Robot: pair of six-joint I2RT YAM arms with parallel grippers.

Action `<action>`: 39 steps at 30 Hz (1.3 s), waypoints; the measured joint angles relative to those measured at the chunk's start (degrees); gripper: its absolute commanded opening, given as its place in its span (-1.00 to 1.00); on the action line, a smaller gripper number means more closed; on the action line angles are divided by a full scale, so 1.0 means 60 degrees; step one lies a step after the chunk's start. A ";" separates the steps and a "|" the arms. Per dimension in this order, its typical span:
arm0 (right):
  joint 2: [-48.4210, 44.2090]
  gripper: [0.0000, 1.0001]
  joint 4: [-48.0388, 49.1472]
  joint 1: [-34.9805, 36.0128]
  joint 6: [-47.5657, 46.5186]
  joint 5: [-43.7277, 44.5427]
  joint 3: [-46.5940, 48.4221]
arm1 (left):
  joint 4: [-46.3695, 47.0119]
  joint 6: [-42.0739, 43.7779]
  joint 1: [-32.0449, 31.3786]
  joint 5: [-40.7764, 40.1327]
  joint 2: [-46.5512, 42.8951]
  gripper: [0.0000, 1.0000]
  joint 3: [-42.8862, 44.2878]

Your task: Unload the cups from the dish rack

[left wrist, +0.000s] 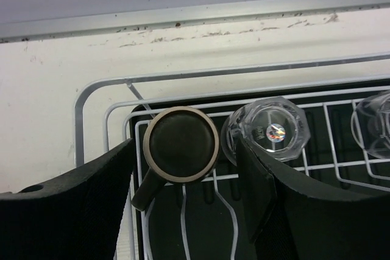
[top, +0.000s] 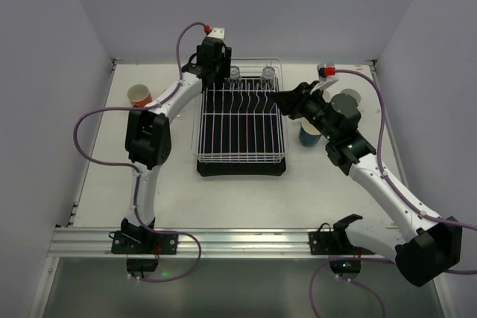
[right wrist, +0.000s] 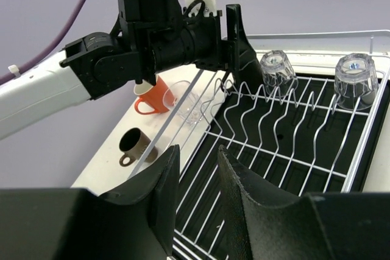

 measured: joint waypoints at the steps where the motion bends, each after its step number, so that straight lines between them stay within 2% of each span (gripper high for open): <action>1: 0.0051 -0.31 0.0000 0.0000 0.0000 -0.0011 0.0000 | -0.0018 0.0033 0.0036 0.0000 0.0076 0.37 0.0011; 10: 0.0299 -0.29 0.0007 0.0000 0.0007 -0.0244 0.0000 | -0.0040 0.0091 0.0211 0.0237 0.0667 0.26 0.0149; 13: 0.0299 -0.28 0.0004 0.0000 0.0007 -0.0248 0.0000 | -0.0018 0.0087 0.0259 0.0390 0.0681 -0.06 0.0153; 14: 0.0299 -0.28 0.0007 0.0000 0.0007 -0.0248 0.0000 | -0.0015 0.0098 0.0259 0.0430 0.0681 -0.32 0.0168; 17: 0.0302 -0.22 0.0004 0.0000 0.0011 -0.0255 0.0000 | -0.0015 0.0098 0.0273 0.0506 0.0688 -0.55 0.0186; 20: 0.0328 -0.10 0.0004 0.0000 0.0055 -0.0361 0.0000 | 0.0000 0.0102 0.0284 0.0568 0.0685 -0.65 0.0186; 25: 0.0550 0.41 0.0015 0.0000 0.0251 -0.0583 0.0000 | -0.0004 0.0095 0.0317 0.0758 0.0525 -0.74 0.0153; 26: 0.0619 0.46 0.0033 0.0000 0.0328 -0.0688 0.0004 | -0.0015 0.0095 0.0324 0.0816 0.0426 -0.76 0.0109; 29: 0.0845 0.60 0.0189 0.0000 0.0637 -0.0998 0.0007 | 0.0040 0.0051 0.0346 0.0998 -0.0226 -0.80 -0.0200; 34: 0.1180 0.69 0.0721 0.0004 0.1355 -0.1581 0.0011 | 0.0317 -0.0313 0.0361 0.1552 -0.2211 -0.87 -0.1209; 37: 0.1231 0.69 0.1002 0.0073 0.1756 -0.1763 0.0007 | 0.1042 -0.0918 0.0361 0.2084 -0.4025 -0.92 -0.2583; 39: 0.1231 0.68 0.1290 0.0149 0.2044 -0.1814 0.0004 | 0.1894 -0.1548 0.0364 0.2616 -0.5519 -0.92 -0.4091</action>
